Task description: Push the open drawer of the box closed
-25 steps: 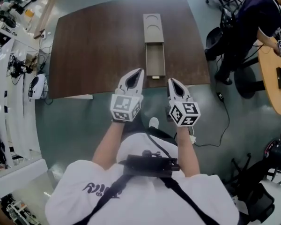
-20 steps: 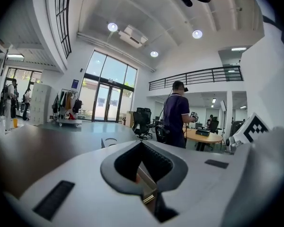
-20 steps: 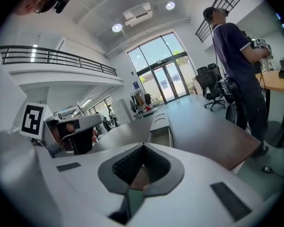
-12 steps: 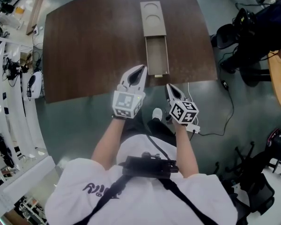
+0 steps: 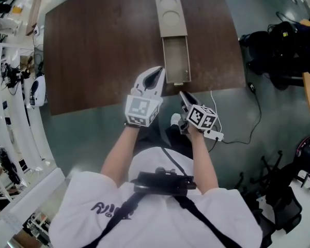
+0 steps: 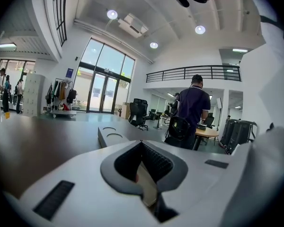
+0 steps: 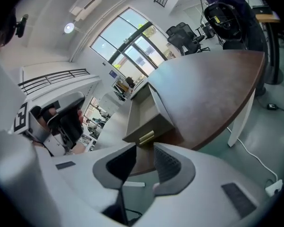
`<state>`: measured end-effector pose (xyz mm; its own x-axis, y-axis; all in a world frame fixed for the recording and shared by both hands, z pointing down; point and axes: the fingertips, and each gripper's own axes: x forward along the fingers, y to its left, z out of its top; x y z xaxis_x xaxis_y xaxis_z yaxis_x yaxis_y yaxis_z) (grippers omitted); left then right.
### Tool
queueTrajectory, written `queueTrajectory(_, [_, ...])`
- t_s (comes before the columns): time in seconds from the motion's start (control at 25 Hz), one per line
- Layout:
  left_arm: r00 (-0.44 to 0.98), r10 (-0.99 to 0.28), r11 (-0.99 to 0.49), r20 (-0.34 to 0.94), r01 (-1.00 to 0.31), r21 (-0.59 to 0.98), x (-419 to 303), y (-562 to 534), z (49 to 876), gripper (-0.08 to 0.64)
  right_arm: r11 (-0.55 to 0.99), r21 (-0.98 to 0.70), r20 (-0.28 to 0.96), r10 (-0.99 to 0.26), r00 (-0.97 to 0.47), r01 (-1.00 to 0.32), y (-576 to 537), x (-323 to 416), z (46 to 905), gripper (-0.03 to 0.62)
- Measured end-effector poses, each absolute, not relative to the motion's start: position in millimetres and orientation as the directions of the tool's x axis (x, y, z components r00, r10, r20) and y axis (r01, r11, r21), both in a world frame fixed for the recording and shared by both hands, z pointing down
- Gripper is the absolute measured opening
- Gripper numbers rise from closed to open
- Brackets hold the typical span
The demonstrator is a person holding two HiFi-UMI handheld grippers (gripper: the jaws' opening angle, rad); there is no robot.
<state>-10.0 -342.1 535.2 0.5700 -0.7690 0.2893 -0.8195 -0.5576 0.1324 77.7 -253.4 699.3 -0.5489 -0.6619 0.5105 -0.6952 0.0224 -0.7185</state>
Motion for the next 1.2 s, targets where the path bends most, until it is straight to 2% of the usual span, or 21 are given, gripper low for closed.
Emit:
queueTrajectory(0.08, [0.571, -0.766, -0.559, 0.295, -0.819, 0.132, -11.0, -344.6, 536.6, 0.011, 0.001, -0.725, 0.518, -0.659, -0.546, -0.689, -257.2, 77.7, 704.7, 0.1])
queueTrajectory(0.6, [0.568, -0.767, -0.552, 0.297, -0.821, 0.144, -28.6, -381.1, 542.5, 0.011, -0.172, -0.859, 0.443, -0.723, -0.53, -0.482, -281.7, 76.3, 721.4, 0.097])
queueTrajectory(0.88, [0.55, -0.772, -0.531, 0.318, -0.833, 0.154, -37.0, -389.2, 546.7, 0.011, -0.199, -0.888, 0.413, -0.742, -0.528, -0.414, -285.1, 74.0, 717.1, 0.049])
queueTrajectory(1.2, [0.548, -0.768, -0.525, 0.333, -0.835, 0.163, -42.6, -396.8, 554.7, 0.011, -0.274, -0.899, 0.422, -0.754, -0.503, -0.342, -291.1, 74.0, 719.3, 0.037])
